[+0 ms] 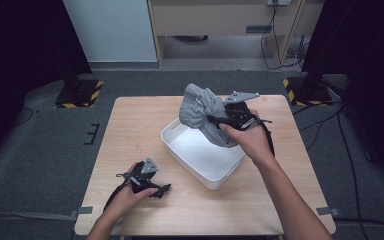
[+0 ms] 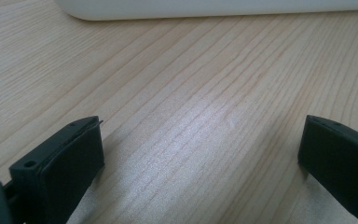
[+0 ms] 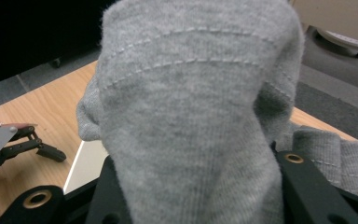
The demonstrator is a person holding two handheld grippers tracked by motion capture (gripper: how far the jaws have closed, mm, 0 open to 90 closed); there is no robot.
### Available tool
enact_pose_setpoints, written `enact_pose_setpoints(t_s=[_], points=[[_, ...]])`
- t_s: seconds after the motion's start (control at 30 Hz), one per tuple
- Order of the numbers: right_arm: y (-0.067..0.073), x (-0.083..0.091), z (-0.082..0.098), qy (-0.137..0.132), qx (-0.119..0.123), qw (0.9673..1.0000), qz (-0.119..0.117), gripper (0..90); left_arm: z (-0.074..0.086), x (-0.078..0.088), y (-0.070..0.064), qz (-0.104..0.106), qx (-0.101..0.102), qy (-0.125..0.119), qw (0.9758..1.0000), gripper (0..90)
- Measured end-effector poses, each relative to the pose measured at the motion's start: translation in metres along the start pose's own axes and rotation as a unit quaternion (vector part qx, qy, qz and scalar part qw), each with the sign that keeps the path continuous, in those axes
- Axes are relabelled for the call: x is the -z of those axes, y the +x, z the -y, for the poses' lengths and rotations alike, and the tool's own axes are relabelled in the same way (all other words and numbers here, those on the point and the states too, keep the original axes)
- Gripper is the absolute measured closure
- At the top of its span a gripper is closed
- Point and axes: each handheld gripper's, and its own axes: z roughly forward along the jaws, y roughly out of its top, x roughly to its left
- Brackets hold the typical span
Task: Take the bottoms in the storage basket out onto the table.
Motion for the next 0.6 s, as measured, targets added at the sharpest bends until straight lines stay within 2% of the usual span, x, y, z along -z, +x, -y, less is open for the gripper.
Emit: enact_pose_setpoints(t_s=[0.6], points=[[-0.022, 0.024, 0.002, -0.017, -0.020, 0.9993, 0.026, 59.2, 0.000, 0.000, 0.000, -0.001, 0.000, 0.000, 1.0000, 0.0]])
